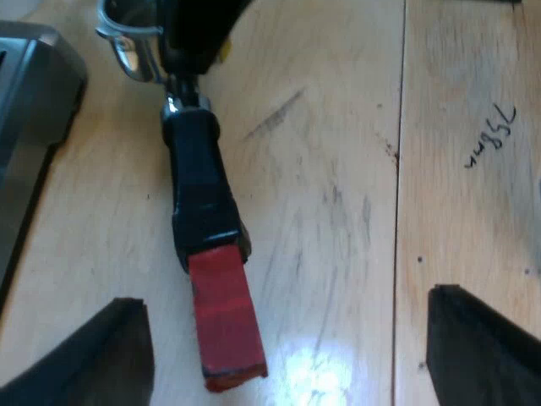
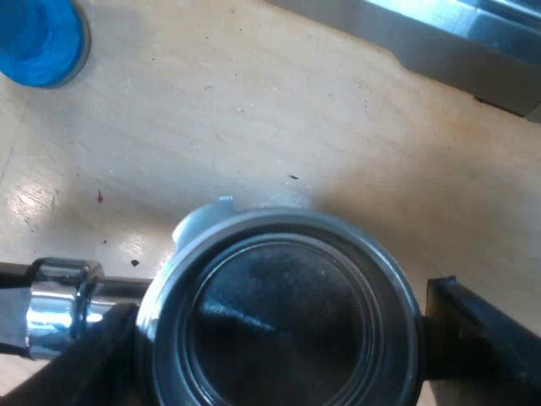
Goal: Put the handle in the coffee machine
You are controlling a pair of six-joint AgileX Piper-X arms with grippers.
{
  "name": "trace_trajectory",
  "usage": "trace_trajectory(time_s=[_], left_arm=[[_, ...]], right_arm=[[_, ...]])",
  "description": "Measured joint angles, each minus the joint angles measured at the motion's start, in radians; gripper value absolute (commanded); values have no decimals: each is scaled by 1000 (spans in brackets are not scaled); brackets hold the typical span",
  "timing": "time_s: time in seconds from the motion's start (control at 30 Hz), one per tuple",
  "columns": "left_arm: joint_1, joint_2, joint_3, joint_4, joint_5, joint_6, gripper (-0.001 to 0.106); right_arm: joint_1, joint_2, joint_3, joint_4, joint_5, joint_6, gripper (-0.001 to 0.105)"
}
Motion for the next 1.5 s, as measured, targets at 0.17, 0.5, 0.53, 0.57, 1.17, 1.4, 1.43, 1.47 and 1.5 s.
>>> trace_trajectory(time_s=[0.17, 0.5, 0.53, 0.57, 1.17, 1.4, 1.43, 1.47, 1.5], left_arm=[[-37, 0, 0, -8, -59, 0, 68], [-37, 0, 36, -88, -72, -79, 68], [-37, 0, 45, -90, -72, -81, 68], [-37, 0, 52, -90, -72, -81, 68], [-37, 104, 115, -206, -72, -90, 68], [-37, 147, 115, -249, -57, -93, 68], [-37, 151, 115, -249, -58, -93, 68], [-37, 160, 115, -252, -58, -93, 68], [-37, 169, 115, -257, -58, -93, 68]], right_arm=[[0, 0, 0, 0, 0, 9, 0], [0, 0, 0, 0, 0, 15, 0], [0, 0, 0, 0, 0, 15, 0], [0, 0, 0, 0, 0, 15, 0], [0, 0, 0, 0, -3, 26, 0], [0, 0, 0, 0, -3, 26, 0], [0, 0, 0, 0, -3, 26, 0], [0, 0, 0, 0, -3, 26, 0], [0, 0, 0, 0, -3, 26, 0]])
